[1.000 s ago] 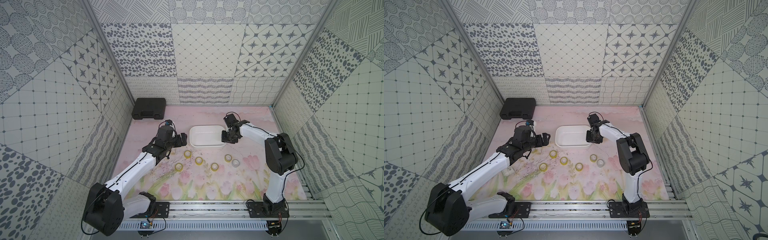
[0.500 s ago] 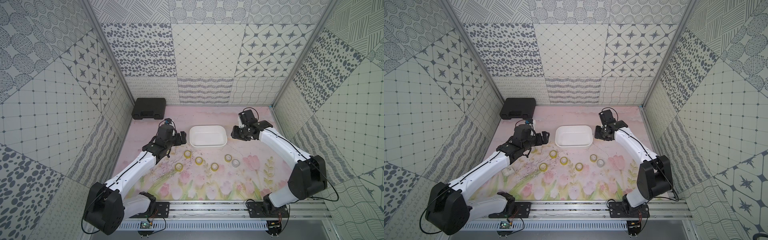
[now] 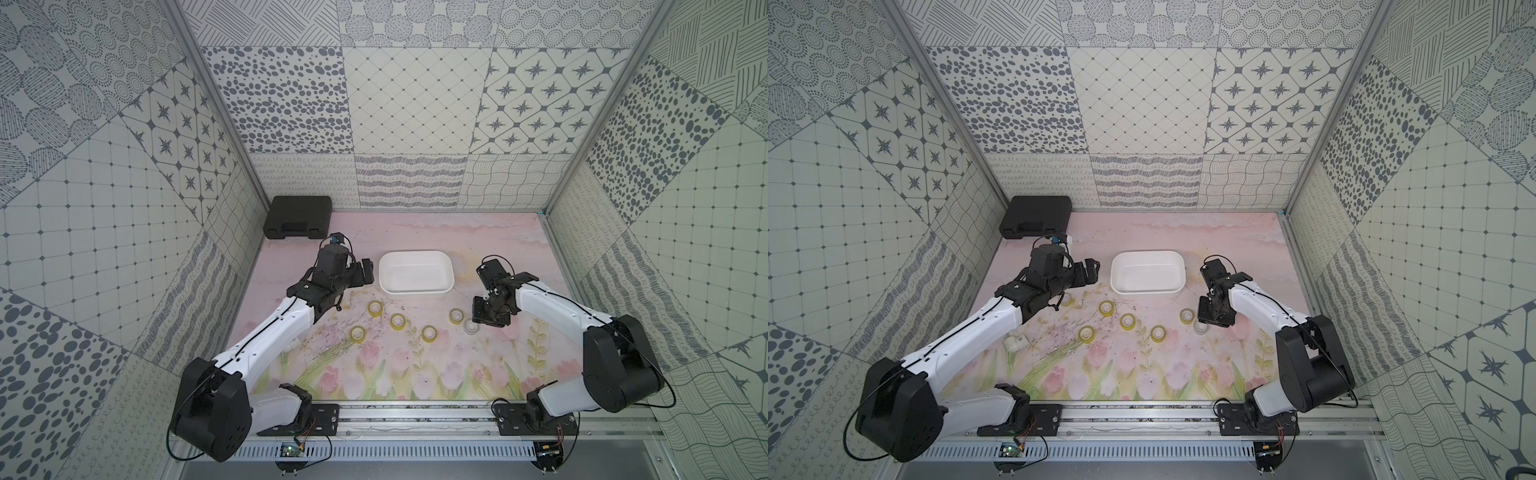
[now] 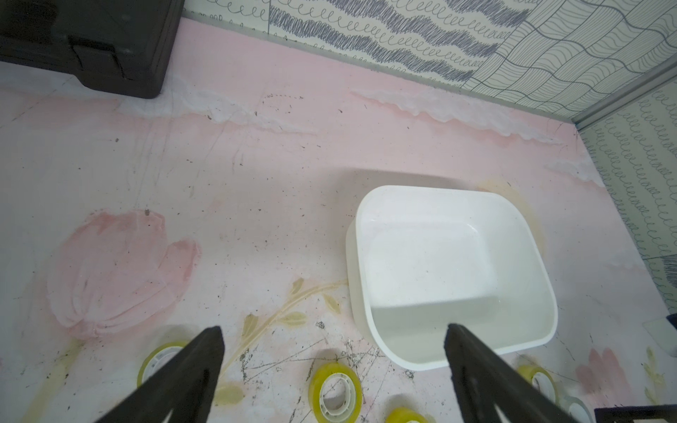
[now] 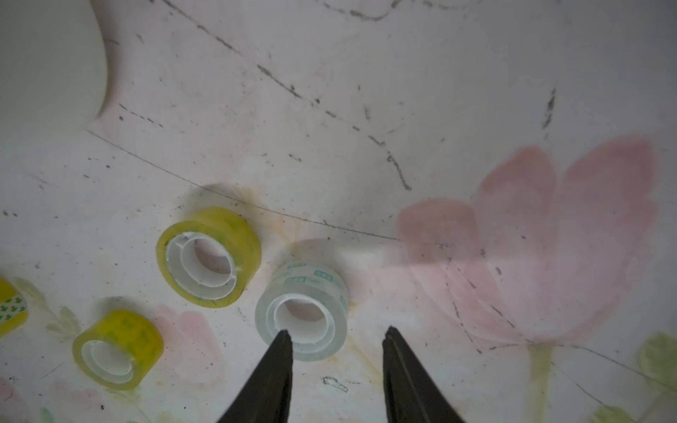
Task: Put the transparent tape into the storage box
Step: Pick up the tape at the center of the board.
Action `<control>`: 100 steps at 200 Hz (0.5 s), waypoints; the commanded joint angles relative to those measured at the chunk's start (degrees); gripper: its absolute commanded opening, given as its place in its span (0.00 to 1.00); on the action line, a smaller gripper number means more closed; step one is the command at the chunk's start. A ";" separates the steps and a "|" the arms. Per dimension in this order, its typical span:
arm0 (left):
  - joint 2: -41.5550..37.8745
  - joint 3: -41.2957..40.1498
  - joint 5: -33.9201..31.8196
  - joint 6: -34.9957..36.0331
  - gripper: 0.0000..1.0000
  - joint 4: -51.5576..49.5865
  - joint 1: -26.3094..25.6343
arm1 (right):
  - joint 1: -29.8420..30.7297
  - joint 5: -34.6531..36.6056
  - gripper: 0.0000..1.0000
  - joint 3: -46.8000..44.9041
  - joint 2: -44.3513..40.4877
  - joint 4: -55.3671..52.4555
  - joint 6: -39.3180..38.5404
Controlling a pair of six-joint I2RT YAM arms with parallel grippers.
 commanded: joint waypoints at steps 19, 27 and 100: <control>0.39 0.71 -0.02 0.07 0.99 -1.18 -0.28 | 0.56 -0.63 0.43 -1.49 1.58 6.17 1.42; 0.30 0.67 -0.07 0.08 0.99 -1.32 -0.25 | 0.65 -0.80 0.43 -1.75 1.98 6.83 1.50; -0.45 -0.22 -0.32 0.17 0.99 -1.37 -0.28 | 1.85 -0.48 0.40 -4.04 2.97 7.31 2.06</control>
